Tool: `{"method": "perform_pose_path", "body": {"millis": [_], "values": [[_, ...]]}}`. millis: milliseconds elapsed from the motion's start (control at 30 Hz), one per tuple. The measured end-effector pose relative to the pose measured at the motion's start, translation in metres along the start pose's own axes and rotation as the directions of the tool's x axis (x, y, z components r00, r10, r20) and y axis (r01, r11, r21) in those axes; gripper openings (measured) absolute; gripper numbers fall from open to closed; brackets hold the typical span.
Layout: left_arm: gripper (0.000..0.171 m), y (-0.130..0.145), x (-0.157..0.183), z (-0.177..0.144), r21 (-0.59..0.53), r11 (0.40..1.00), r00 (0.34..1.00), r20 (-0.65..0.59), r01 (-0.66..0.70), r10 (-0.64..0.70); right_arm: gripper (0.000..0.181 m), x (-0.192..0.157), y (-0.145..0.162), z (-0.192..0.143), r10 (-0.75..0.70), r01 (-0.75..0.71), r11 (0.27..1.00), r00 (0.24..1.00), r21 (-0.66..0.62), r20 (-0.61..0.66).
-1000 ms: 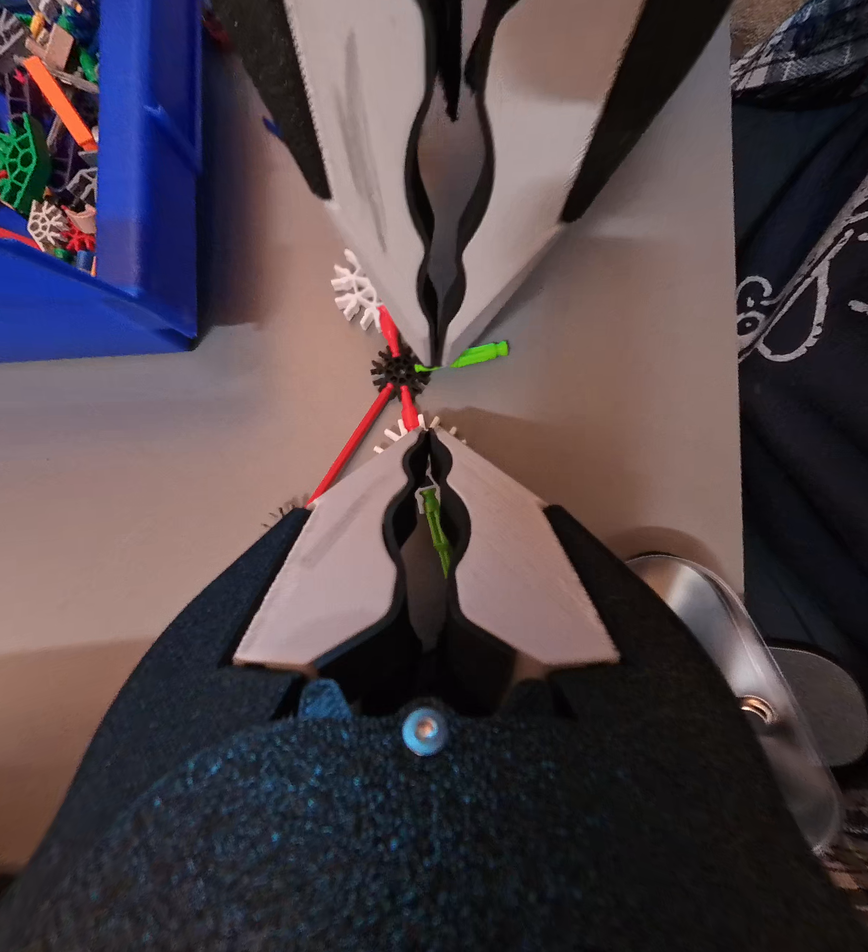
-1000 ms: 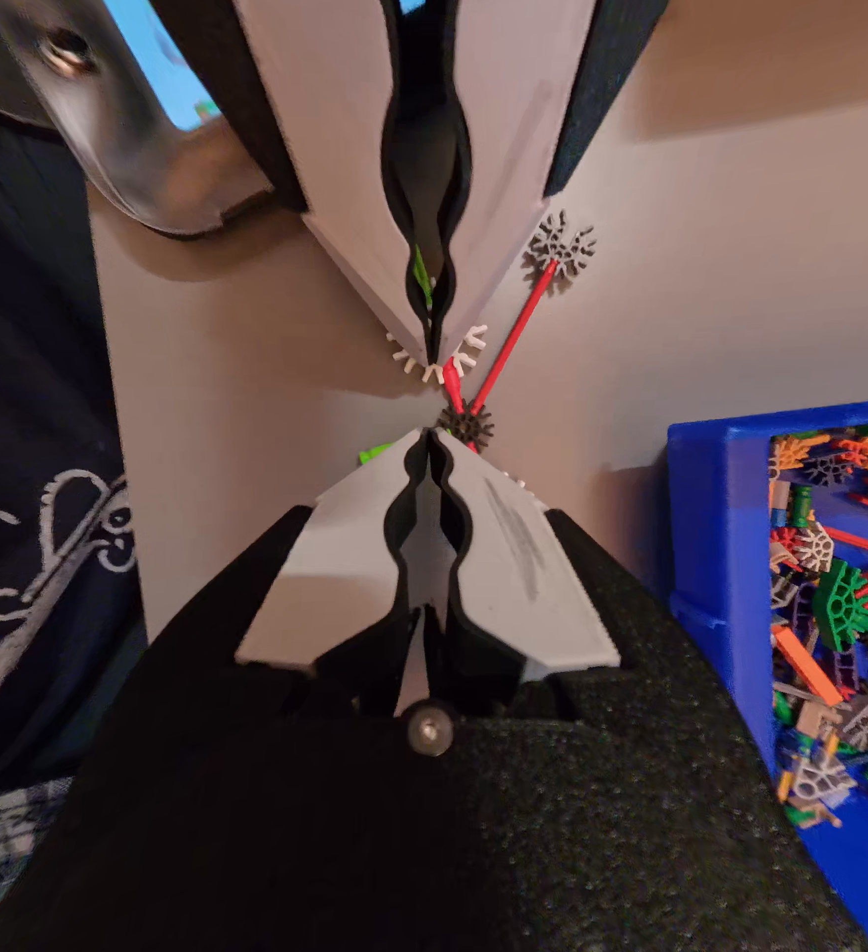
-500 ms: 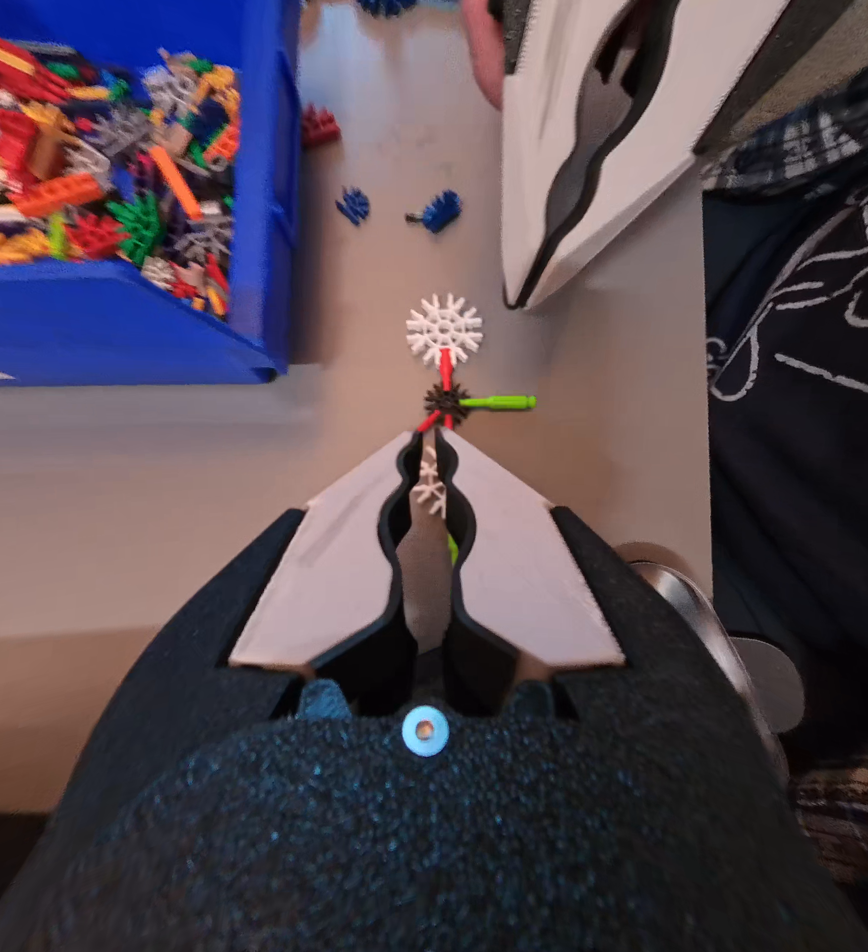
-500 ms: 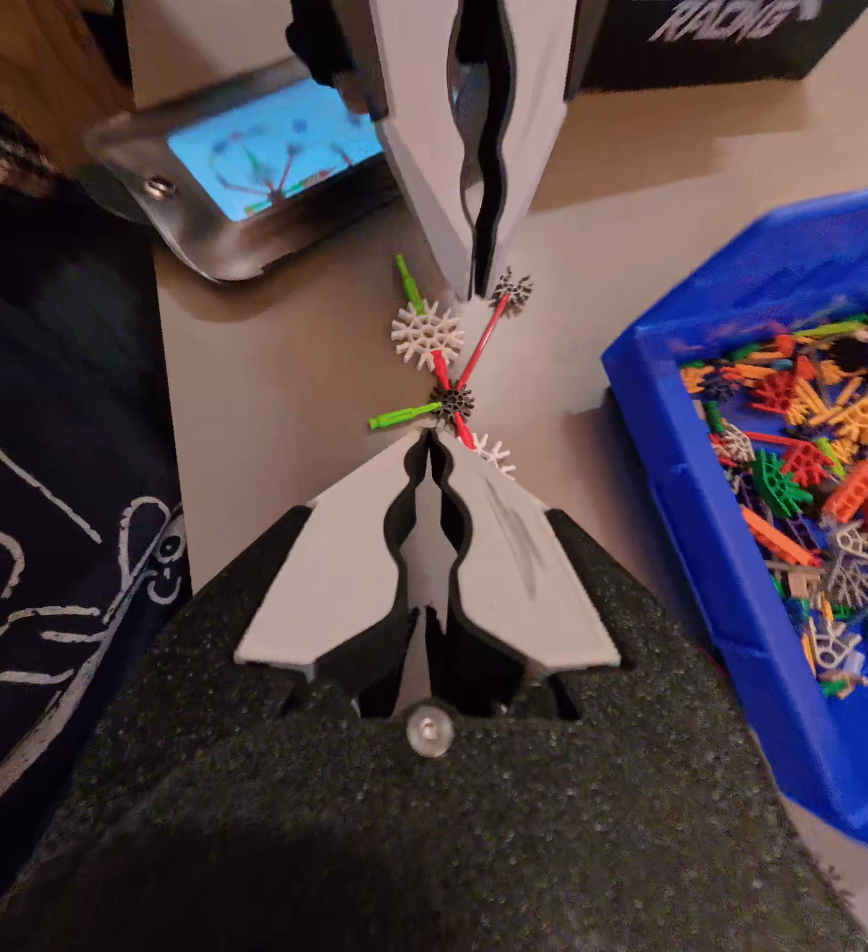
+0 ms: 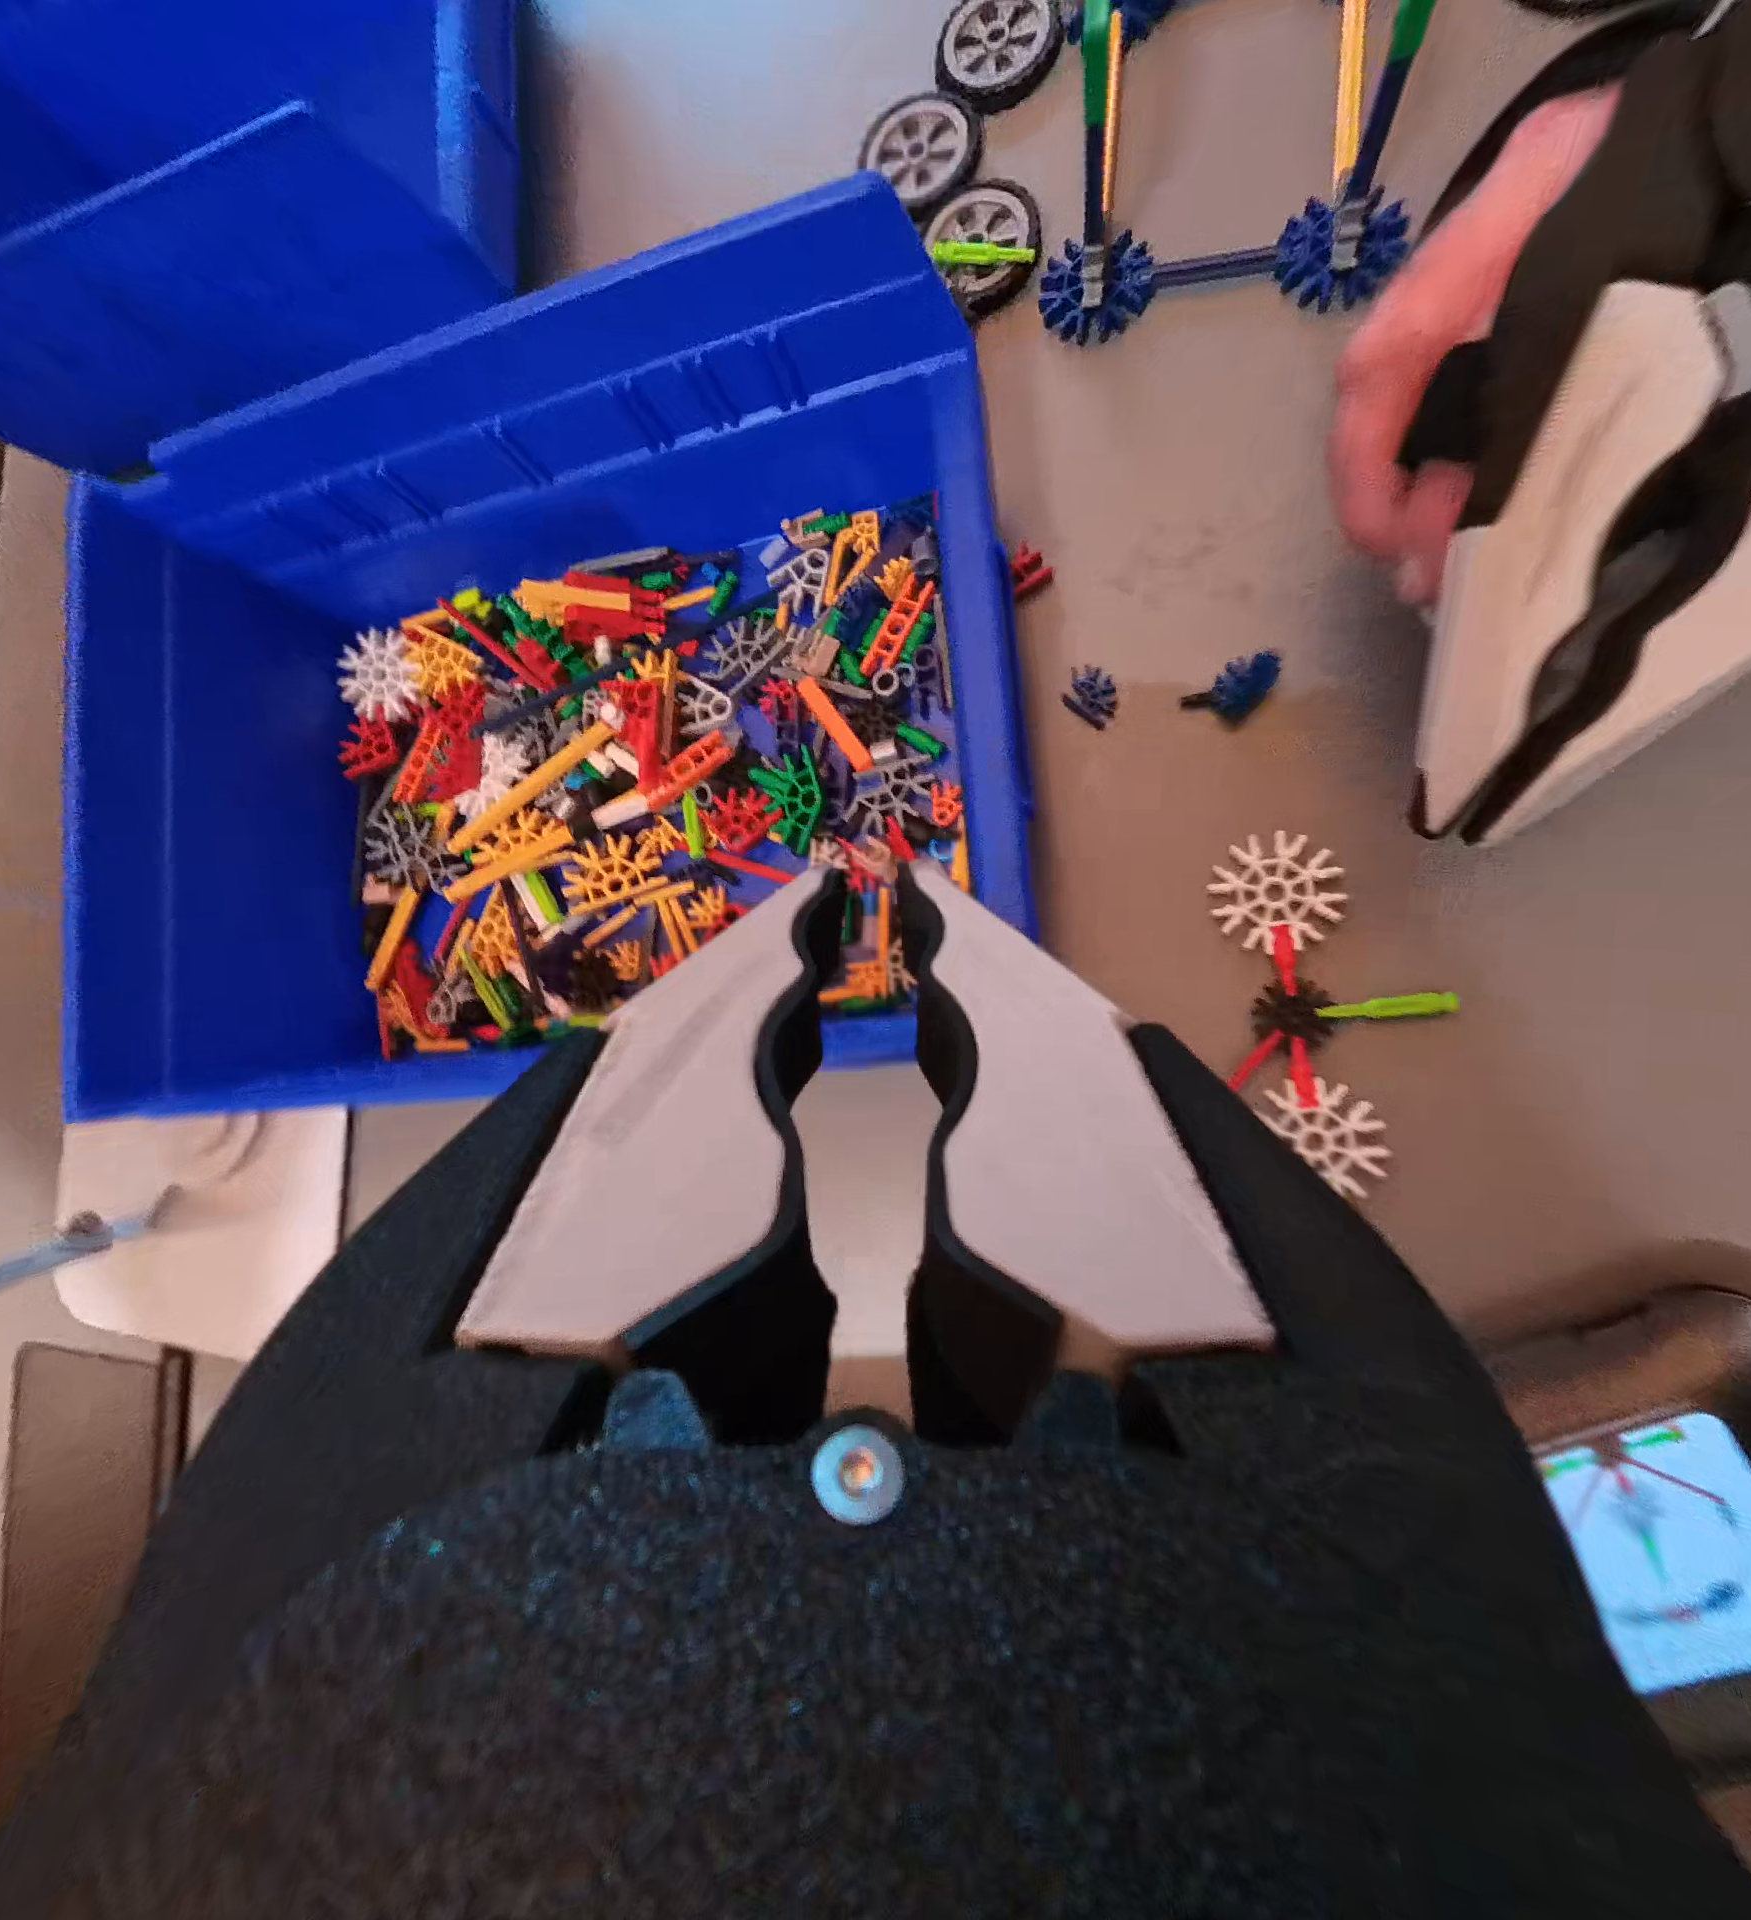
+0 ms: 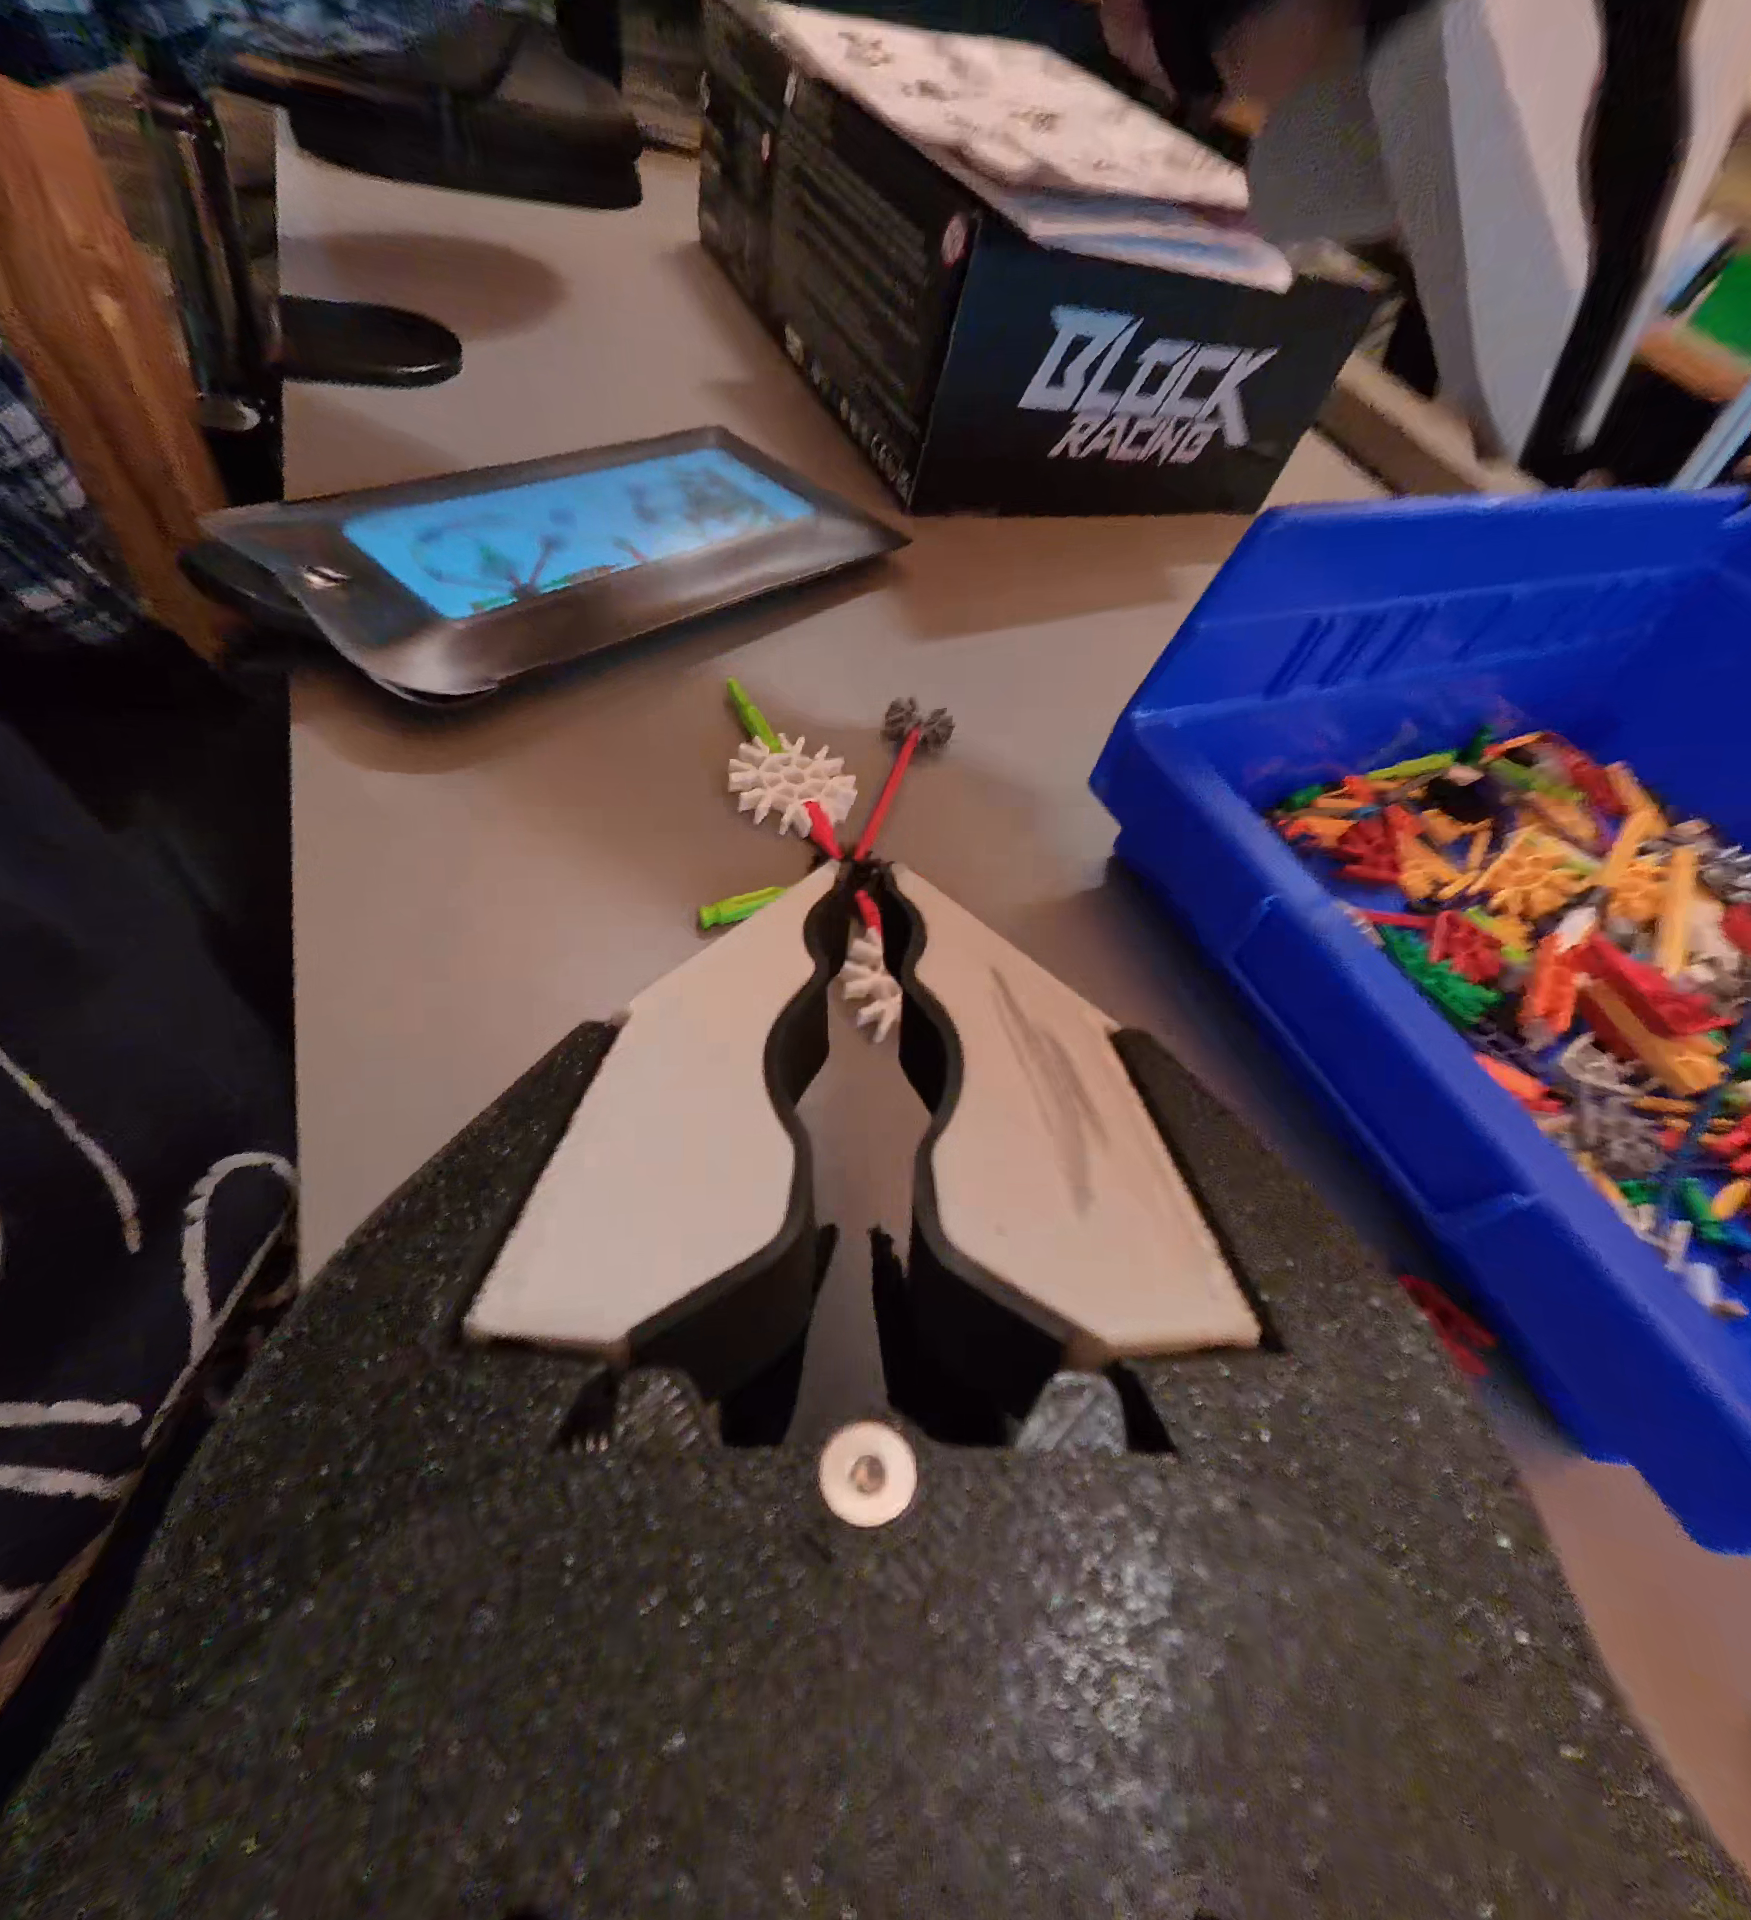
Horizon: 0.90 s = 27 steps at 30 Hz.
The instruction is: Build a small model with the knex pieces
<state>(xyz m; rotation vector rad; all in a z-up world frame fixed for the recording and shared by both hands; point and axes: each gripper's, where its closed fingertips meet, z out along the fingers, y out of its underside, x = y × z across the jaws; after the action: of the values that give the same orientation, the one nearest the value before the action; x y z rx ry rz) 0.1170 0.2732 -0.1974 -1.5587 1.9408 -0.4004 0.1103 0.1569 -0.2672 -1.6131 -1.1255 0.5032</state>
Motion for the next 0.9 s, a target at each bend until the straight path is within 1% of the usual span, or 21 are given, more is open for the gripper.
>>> {"method": "perform_pose_path", "body": {"millis": [100,200,367,433,467,500,533,633,700,767,800,833,867,900], "values": [[0.009,-0.009,-0.017,0.022,-0.056,0.996,0.998,-0.018,-0.067,0.066,0.004,0.008,-0.004,-0.004,-0.027,0.029,0.999,0.998,0.043,-0.058],[0.01,-0.013,-0.034,0.044,-0.094,0.99,0.994,-0.047,-0.104,0.1,0.004,0.011,-0.01,-0.01,-0.057,0.067,0.994,0.992,0.091,-0.109],[0.022,-0.013,-0.047,0.077,-0.14,0.98,0.982,-0.145,-0.14,0.12,0.004,0.011,-0.014,-0.014,-0.104,0.124,0.985,0.982,0.123,-0.157],[0.03,-0.01,-0.049,0.09,-0.165,0.973,0.975,-0.181,-0.163,0.132,0.004,0.012,-0.014,-0.014,-0.115,0.136,0.983,0.979,0.12,-0.167],[0.037,-0.007,-0.048,0.096,-0.183,0.967,0.969,-0.206,-0.176,0.137,0.004,0.012,-0.014,-0.014,-0.115,0.136,0.983,0.979,0.121,-0.166],[0.049,-0.003,-0.047,0.102,-0.209,0.96,0.962,-0.236,-0.185,0.134,0.004,0.013,-0.014,-0.015,-0.113,0.135,0.983,0.979,0.125,-0.169],[0.056,0.001,-0.048,0.108,-0.236,0.952,0.958,-0.252,-0.195,0.134,0.004,0.013,-0.015,-0.016,-0.109,0.132,0.983,0.979,0.13,-0.171],[0.067,0.013,-0.047,0.125,-0.3,0.921,0.941,-0.303,-0.247,0.153,0.004,0.015,-0.016,-0.017,-0.096,0.122,0.982,0.98,0.142,-0.174],[0.068,0.02,-0.048,0.135,-0.336,0.905,0.935,-0.321,-0.262,0.152,0.004,0.016,-0.017,-0.018,-0.089,0.116,0.982,0.981,0.149,-0.175],[0.069,0.022,-0.051,0.144,-0.345,0.897,0.933,-0.322,-0.275,0.163,0.004,0.017,-0.017,-0.019,-0.082,0.109,0.982,0.981,0.153,-0.175],[0.064,0.02,-0.054,0.146,-0.336,0.898,0.933,-0.315,-0.283,0.176,0.004,0.018,-0.017,-0.019,-0.08,0.108,0.982,0.981,0.156,-0.175],[0.059,0.02,-0.061,0.146,-0.353,0.895,0.94,-0.294,-0.274,0.172,0.004,0.018,-0.017,-0.019,-0.079,0.107,0.982,0.982,0.157,-0.174],[0.059,0.018,-0.07,0.145,-0.363,0.893,0.95,-0.257,-0.266,0.178,0.004,0.018,-0.017,-0.019,-0.078,0.106,0.982,0.982,0.157,-0.174],[0.057,0.009,-0.08,0.142,-0.342,0.904,0.958,-0.211,-0.258,0.194,0.004,0.018,-0.017,-0.019,-0.079,0.107,0.982,0.982,0.157,-0.173]]}}
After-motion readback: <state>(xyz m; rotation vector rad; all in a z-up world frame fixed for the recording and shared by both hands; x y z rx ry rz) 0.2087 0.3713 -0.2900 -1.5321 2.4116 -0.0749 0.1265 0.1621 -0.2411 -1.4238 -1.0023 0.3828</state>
